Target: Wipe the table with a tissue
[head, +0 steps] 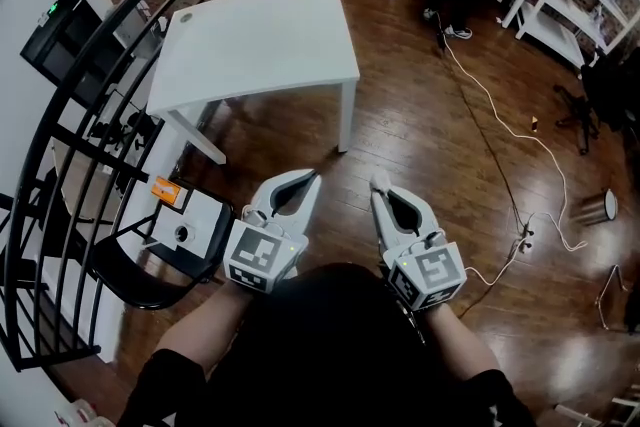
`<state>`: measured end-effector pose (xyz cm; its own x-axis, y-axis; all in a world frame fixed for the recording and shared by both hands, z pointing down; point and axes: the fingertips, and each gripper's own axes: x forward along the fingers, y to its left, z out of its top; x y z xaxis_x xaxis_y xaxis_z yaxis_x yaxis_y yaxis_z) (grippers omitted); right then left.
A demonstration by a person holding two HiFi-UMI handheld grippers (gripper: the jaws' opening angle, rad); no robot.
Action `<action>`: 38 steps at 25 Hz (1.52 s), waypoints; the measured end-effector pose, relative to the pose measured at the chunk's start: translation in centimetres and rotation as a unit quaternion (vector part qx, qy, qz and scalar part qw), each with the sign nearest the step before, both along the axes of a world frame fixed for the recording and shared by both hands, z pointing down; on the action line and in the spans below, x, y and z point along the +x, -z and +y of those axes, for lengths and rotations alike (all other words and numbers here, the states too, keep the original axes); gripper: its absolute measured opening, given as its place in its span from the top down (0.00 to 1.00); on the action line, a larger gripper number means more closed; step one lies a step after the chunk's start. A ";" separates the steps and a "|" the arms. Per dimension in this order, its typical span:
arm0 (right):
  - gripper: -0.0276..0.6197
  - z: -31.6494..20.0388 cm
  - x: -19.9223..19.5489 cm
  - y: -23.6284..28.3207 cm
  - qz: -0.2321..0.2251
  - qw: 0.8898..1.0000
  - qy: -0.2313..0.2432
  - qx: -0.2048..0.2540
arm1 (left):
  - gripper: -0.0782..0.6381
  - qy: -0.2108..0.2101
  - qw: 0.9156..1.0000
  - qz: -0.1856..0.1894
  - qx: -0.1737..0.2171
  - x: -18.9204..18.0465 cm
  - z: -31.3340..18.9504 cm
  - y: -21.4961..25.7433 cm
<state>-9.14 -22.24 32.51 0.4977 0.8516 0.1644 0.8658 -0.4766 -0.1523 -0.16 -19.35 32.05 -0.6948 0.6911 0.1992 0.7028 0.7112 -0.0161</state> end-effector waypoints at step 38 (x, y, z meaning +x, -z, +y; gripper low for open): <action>0.93 9.2 0.3 -2.2 -0.012 1.000 0.001 0.028 | 0.87 0.000 1.000 -0.002 0.029 0.1 9.3 -2.9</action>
<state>-8.81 -13.03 34.71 0.4954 0.8395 0.2231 0.8682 -0.4704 -0.1581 -0.02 -10.04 34.98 -0.6953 0.6787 0.2367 0.7031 0.7105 0.0282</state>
